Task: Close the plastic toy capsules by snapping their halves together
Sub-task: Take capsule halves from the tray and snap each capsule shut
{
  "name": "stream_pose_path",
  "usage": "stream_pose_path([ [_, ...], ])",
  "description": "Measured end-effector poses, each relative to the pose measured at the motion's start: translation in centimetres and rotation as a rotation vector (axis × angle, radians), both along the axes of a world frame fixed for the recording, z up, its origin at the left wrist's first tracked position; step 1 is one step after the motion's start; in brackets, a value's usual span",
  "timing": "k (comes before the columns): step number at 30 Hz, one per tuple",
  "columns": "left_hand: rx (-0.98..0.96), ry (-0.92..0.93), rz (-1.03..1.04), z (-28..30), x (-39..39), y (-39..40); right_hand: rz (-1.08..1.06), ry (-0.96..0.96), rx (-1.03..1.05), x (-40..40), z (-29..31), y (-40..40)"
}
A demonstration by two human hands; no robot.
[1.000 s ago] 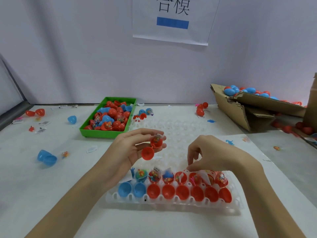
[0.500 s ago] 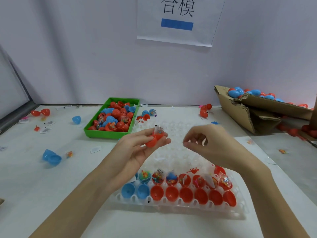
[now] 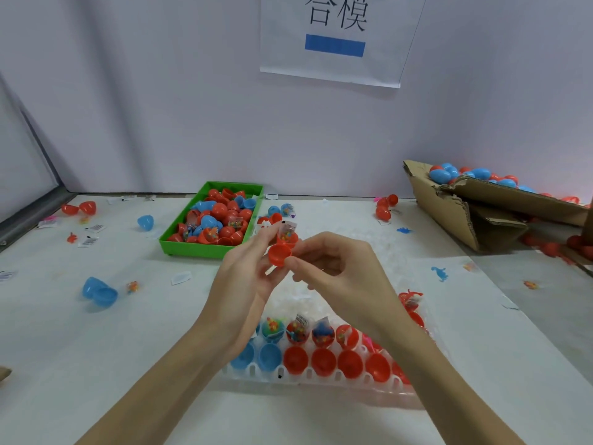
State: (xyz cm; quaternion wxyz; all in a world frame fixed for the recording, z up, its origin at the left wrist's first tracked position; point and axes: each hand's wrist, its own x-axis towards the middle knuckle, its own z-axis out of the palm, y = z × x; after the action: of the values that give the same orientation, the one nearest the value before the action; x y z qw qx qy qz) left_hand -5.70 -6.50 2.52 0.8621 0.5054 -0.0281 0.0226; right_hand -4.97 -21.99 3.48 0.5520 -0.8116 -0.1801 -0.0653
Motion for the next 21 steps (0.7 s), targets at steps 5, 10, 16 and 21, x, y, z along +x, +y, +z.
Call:
stream_pose_path([
  [5,0.168,-0.019,0.069,-0.6,0.1,-0.1,-0.017,-0.004,-0.018,-0.2,-0.1,0.4],
  [10,0.017,-0.006,0.082,-0.5,0.3,0.4,0.048,0.146,0.158,0.1,0.8,-0.5],
  [16,0.136,-0.102,0.097,-0.3,0.7,1.2,0.147,0.480,0.524,0.2,1.7,-1.3],
  [21,0.623,-0.456,0.182,-0.7,0.2,0.7,-0.018,0.509,0.540,0.8,1.5,-1.5],
])
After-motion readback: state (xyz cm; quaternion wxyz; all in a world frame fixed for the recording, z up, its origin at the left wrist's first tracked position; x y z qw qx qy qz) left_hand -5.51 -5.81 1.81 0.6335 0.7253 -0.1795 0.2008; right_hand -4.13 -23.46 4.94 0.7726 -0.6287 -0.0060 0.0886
